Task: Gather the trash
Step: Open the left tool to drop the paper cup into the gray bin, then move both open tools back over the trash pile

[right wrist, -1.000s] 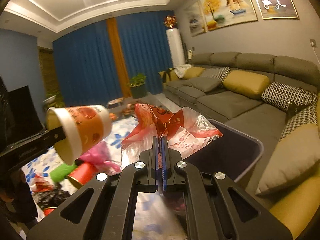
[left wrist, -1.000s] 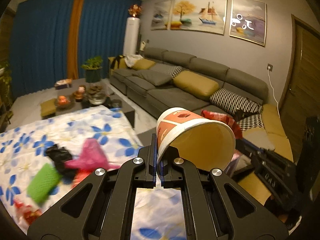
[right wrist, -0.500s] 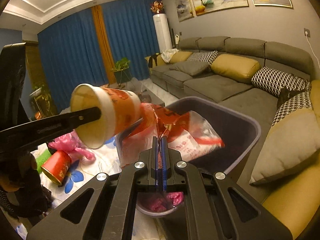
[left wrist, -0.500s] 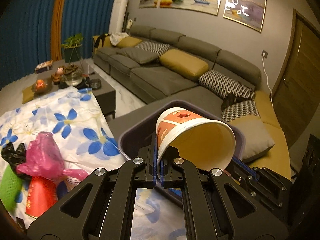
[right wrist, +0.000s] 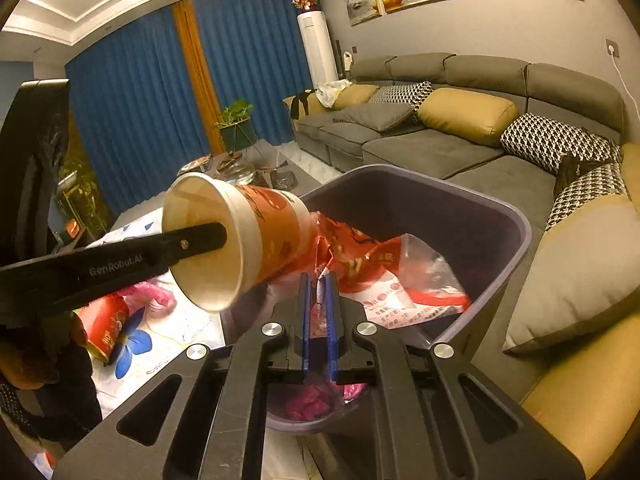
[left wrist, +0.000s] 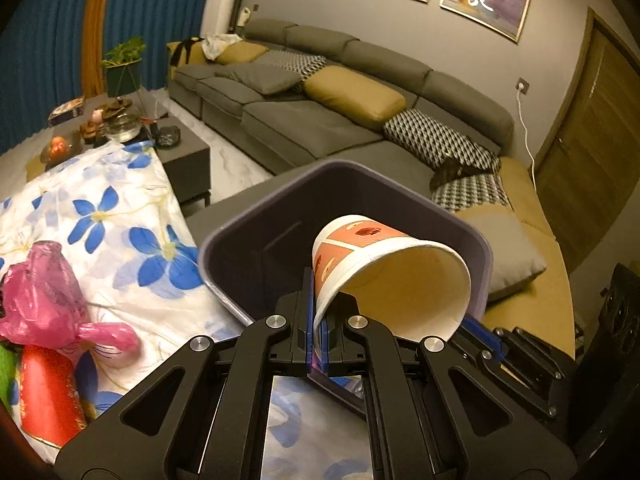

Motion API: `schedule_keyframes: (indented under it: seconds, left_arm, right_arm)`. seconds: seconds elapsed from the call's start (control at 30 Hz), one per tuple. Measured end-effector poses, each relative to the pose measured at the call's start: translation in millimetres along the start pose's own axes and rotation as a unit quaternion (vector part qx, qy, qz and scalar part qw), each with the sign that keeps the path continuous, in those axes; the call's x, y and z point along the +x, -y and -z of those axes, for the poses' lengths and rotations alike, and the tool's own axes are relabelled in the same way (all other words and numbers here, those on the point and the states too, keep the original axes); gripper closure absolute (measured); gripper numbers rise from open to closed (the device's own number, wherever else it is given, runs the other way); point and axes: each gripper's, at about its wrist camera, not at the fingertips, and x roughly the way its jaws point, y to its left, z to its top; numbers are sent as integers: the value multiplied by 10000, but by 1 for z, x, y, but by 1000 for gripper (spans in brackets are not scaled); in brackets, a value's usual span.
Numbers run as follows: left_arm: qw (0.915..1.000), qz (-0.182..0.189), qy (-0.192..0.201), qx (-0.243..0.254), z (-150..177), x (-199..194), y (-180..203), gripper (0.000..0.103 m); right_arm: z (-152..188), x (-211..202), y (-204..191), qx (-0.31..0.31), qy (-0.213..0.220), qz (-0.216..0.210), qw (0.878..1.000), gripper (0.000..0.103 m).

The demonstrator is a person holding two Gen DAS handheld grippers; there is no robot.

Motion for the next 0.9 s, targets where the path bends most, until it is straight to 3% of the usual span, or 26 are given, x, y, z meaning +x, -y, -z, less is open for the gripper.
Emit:
schedule_keyframes:
  seconds: [0.07,0.1,0.23,0.37,0.5,0.57,0.67,0.9]
  left_arm:
    - [10000,16,-30,77,1,3,3,99]
    - [10000,10,-52,83,1,4,3,97]
    - [10000,-83,-15,38,3,2,1,59]
    - [9997,-209,127,5,3,-8,-1,37]
    - [9991,-296,286,86,5,-32,0,31]
    - [9982,-383,437,146,8,-50,-2,27]
    - [9968,-486,623,112,15,-81,-9,24]
    - [9871,-1003,1245,-125,50,-171,-33,18]
  right_arm:
    - [1,-1,2,33,22,38,10000,69]
    - [1,-2,3,58,41,46,10000,67]
    - [2,-7,5,48,98,169,9998,66]
    - [3,-19,4,21,219,294,9993,58]
    - [6,-40,2,-27,444,380,9983,46]
    - [9,-54,-2,-84,615,434,9971,33]
    - [15,-74,-7,-61,812,379,9960,24]
    - [29,-103,-25,-153,896,69,9958,17]
